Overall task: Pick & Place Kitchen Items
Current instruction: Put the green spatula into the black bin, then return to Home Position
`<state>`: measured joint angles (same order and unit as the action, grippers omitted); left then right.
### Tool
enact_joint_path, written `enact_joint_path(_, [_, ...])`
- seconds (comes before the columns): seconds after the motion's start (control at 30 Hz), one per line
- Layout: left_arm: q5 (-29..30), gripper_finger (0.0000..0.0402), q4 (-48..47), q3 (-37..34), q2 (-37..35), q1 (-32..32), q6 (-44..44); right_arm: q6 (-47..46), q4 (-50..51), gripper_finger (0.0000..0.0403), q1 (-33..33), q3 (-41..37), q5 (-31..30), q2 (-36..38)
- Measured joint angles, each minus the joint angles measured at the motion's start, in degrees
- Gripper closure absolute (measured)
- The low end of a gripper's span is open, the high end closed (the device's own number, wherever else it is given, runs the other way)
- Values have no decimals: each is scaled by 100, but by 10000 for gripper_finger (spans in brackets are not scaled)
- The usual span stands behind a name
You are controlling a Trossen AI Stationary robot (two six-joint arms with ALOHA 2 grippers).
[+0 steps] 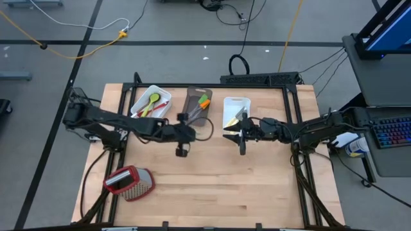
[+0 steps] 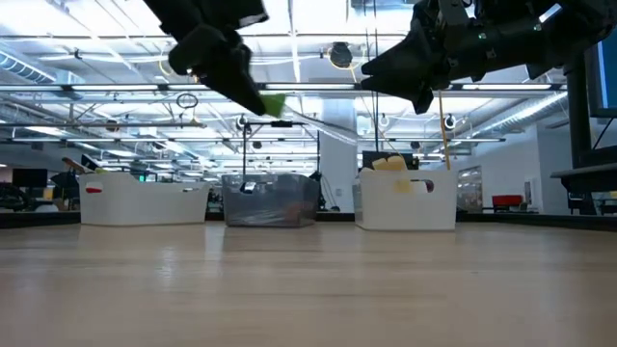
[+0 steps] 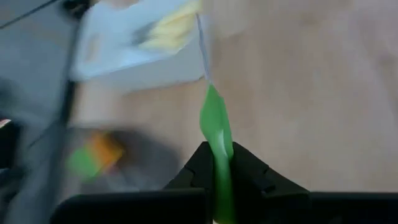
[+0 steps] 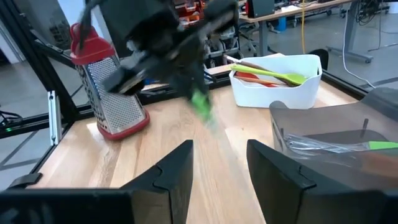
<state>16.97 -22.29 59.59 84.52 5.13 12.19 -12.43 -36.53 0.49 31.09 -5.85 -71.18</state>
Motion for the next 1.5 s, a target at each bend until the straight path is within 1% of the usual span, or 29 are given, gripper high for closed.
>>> enact_joint_path(0.07, [510,380,-285,0,-204,-10,-128,1,-4,261,0,0,-1,0])
enact_joint_path(0.17, [994,374,-647,2,-415,-89,-447,2,2,261,0,0,-2,0])
enact_joint_path(0.27, [1314,373,-765,9,-401,-270,-929,2,15,261,0,0,0,0])
enact_joint_path(0.37, [1438,372,-887,7,-305,-552,-1303,2,7,261,0,0,-2,0])
enact_joint_path(0.47, [1413,372,-1012,-4,-90,-896,-1504,1,4,261,0,0,0,0])
enact_joint_path(0.63, [1408,371,-823,2,285,-1427,-1590,-10,0,261,0,0,-2,0])
enact_joint_path(0.7, [1189,371,-626,2,505,-1625,-1575,-14,13,261,0,0,1,0])
enact_joint_path(0.83, [499,371,-200,2,950,-1970,-1258,-15,0,261,0,0,-2,0])
enact_joint_path(0.93, [416,371,110,2,1275,-2116,-1043,-16,2,261,0,0,-2,0])
enact_joint_path(1.07, [409,367,361,2,1530,-2237,-965,-17,3,261,0,0,-1,0])
enact_joint_path(1.17, [402,350,364,22,1606,-2308,-1020,-17,10,261,0,0,-2,0])
enact_joint_path(1.37, [402,297,274,20,1579,-2315,-1061,-17,15,261,0,0,-2,0])
enact_joint_path(1.5, [370,271,194,7,1521,-2260,-1066,-17,15,261,0,0,-1,0])
